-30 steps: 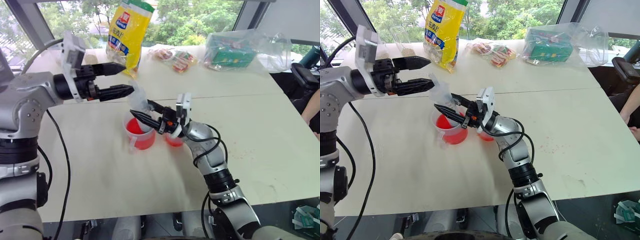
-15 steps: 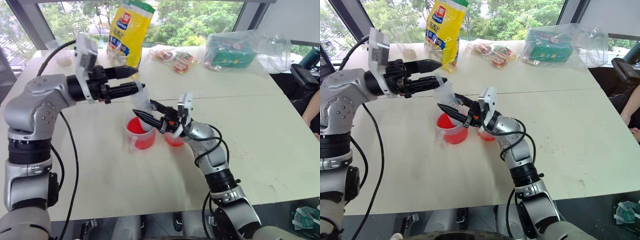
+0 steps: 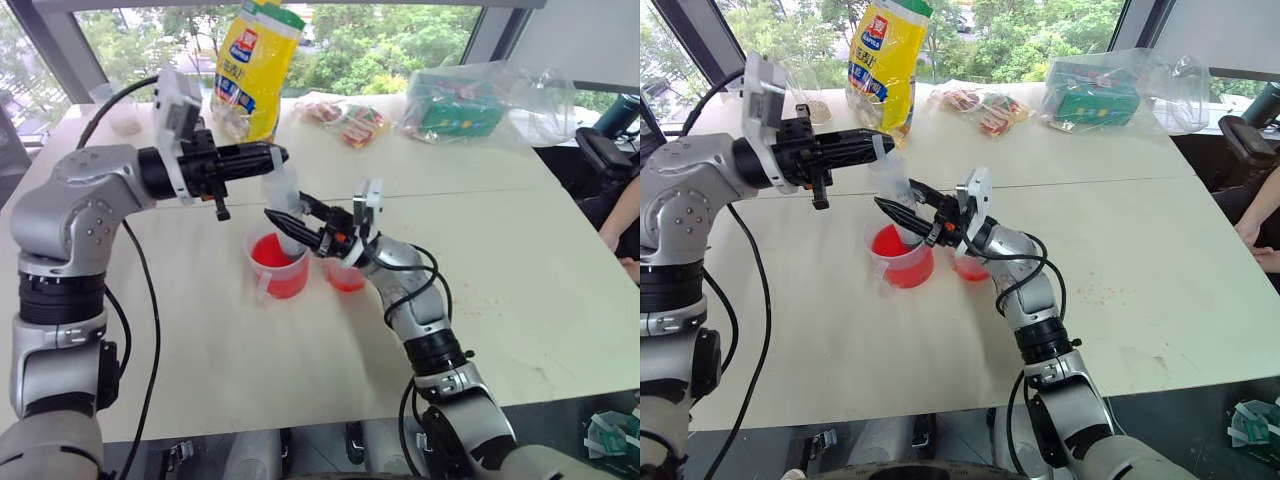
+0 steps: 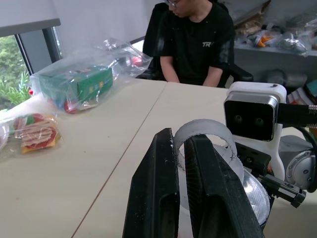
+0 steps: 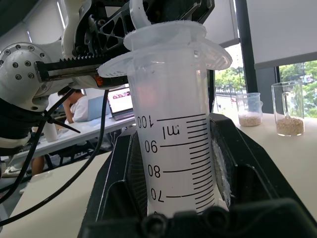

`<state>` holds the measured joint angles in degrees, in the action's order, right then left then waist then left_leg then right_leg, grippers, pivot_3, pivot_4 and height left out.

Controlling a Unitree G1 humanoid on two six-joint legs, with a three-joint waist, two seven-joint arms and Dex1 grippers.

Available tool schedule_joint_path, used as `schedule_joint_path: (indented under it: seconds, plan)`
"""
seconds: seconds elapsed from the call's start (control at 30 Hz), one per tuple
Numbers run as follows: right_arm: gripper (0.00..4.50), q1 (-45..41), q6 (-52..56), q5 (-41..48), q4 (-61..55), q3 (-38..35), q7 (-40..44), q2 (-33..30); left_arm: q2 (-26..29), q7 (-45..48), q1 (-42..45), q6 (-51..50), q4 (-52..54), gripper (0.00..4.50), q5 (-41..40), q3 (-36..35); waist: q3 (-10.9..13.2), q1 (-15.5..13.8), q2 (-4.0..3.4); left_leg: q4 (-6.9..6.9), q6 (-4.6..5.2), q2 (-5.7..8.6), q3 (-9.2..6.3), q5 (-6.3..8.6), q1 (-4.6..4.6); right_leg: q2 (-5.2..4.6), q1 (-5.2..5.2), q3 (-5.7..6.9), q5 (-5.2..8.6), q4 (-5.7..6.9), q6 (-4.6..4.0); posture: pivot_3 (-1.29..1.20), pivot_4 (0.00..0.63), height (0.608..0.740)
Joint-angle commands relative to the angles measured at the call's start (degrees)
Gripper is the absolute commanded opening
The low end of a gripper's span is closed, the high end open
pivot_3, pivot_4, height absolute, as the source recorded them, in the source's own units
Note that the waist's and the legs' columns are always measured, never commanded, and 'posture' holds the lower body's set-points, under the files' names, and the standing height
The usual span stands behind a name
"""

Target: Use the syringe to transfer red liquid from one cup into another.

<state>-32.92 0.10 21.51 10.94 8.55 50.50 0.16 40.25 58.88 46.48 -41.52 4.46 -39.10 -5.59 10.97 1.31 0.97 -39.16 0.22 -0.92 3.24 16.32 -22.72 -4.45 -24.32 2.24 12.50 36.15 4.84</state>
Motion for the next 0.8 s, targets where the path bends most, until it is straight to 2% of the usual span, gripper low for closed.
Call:
schedule_joint_path:
  seconds: [0.03,0.8]
  plan:
    - [1.39,0.6,1.4,-0.2,3.0,3.1,2.4,1.6,-0.1,-1.4,3.3,0.9,0.1,0.28,-0.2,-1.7,0.0,0.1,0.00,0.00,0.00,0.00,0.01,0.00,0.01,0.00,0.01,0.00,0.00,0.00,0.00,0.00,0.150,0.740]
    - [1.39,3.0,4.6,0.5,2.4,4.7,3.8,1.6,0.3,-1.9,6.3,2.0,-2.7,0.28,0.4,-3.2,0.0,1.1,0.00,0.03,-0.03,-0.03,0.01,-0.01,0.07,-0.02,0.03,-0.03,-0.02,0.01,-0.06,0.00,0.150,0.740]
